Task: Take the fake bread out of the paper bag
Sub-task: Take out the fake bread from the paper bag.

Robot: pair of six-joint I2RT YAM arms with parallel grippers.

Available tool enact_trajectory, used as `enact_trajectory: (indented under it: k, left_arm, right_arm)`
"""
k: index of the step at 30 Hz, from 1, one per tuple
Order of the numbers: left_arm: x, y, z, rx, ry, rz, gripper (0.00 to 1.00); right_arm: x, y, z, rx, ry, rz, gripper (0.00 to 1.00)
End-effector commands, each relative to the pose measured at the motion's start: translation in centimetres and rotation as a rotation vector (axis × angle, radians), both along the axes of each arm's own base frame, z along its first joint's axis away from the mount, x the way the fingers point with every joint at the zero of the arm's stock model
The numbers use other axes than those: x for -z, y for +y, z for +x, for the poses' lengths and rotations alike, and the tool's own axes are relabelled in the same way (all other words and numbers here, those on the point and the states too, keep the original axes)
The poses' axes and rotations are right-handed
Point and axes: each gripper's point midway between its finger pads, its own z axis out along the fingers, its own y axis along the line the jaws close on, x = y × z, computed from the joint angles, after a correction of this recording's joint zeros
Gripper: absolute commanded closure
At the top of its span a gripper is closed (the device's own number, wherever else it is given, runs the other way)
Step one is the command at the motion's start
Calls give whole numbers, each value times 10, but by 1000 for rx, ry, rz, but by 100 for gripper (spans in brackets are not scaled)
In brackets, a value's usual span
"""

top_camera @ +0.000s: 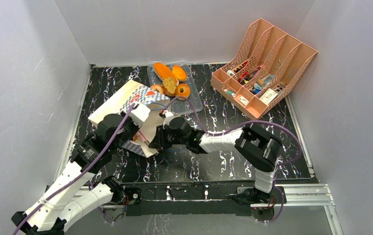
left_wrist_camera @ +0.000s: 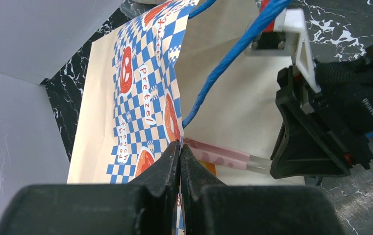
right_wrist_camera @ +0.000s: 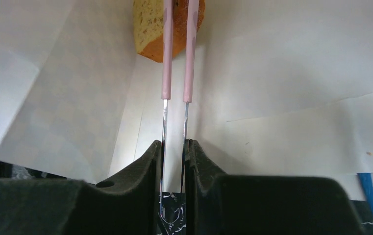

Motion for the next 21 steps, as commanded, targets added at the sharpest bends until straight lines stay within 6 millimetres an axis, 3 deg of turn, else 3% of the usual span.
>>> enact_trajectory:
  k: [1, 12, 21]
  left_arm:
    - [-18, 1, 5, -11, -55, -7, 100]
    - [-3, 15, 6, -88, -30, 35, 100]
    - [3, 40, 11, -221, -27, 134, 100]
  right_arm:
    - [-73, -5, 18, 52, -85, 152, 100]
    - [-90, -23, 39, 124, -120, 152, 100]
    - [-98, -32, 43, 150, -142, 148, 100]
